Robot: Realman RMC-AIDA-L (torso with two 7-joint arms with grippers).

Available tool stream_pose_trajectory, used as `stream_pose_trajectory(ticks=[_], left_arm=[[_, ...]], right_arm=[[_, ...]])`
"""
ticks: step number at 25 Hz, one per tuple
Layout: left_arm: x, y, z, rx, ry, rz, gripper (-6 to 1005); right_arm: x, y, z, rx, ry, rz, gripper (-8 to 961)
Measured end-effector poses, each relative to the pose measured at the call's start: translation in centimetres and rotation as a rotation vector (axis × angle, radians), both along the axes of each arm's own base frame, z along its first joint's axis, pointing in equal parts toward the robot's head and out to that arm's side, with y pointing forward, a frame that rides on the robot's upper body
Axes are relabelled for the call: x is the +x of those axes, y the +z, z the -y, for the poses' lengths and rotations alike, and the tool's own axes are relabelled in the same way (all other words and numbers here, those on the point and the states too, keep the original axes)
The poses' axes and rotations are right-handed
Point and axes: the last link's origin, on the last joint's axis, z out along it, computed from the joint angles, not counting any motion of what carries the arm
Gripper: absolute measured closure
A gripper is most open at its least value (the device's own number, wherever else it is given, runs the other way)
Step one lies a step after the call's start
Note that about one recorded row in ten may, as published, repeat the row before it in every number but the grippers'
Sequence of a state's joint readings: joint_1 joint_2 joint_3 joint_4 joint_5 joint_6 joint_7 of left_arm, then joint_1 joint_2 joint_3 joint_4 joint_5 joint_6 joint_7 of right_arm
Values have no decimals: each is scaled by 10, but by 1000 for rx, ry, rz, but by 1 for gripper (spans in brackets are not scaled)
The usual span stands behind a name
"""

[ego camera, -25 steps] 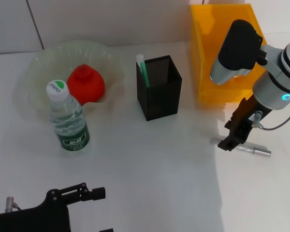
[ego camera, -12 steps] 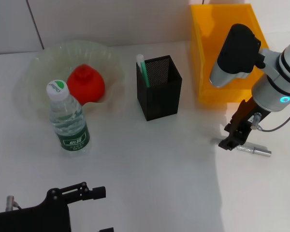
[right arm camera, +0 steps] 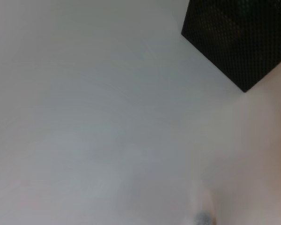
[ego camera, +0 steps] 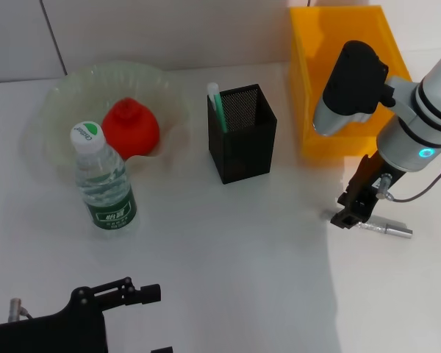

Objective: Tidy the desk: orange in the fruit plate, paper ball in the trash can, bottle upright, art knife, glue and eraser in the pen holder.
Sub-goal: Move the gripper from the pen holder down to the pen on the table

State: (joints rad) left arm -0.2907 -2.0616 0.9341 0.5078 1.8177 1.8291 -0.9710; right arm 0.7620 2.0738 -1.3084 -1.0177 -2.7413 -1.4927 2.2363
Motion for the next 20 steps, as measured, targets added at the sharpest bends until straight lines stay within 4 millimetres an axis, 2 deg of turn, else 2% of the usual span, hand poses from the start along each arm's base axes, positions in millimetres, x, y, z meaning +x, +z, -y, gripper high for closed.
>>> stream_pose_trajectory(ticks=[20], left_arm=[[0, 0, 0, -2, 1, 1, 217]], right_arm=[[2, -8, -3, -27, -2, 30, 589]])
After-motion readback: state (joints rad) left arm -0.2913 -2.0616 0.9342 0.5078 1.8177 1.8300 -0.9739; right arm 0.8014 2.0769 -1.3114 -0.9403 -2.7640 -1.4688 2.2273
